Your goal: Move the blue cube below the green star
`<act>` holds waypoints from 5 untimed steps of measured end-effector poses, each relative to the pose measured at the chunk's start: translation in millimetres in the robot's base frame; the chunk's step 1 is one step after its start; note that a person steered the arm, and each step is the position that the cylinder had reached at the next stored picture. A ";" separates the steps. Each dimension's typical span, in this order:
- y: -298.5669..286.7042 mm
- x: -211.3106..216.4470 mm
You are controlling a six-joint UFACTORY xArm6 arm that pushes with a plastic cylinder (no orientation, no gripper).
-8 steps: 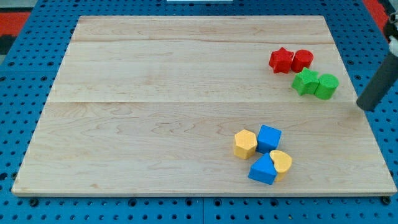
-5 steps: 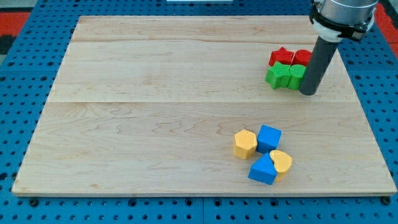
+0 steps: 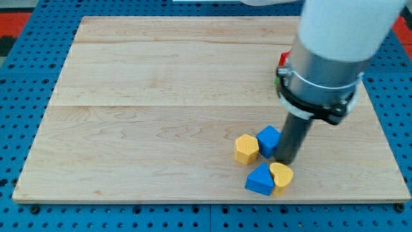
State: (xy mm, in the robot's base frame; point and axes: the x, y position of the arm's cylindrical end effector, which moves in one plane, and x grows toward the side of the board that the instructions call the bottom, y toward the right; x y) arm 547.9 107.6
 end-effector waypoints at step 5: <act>-12.7 -121.8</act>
State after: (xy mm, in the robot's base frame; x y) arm 426.1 94.9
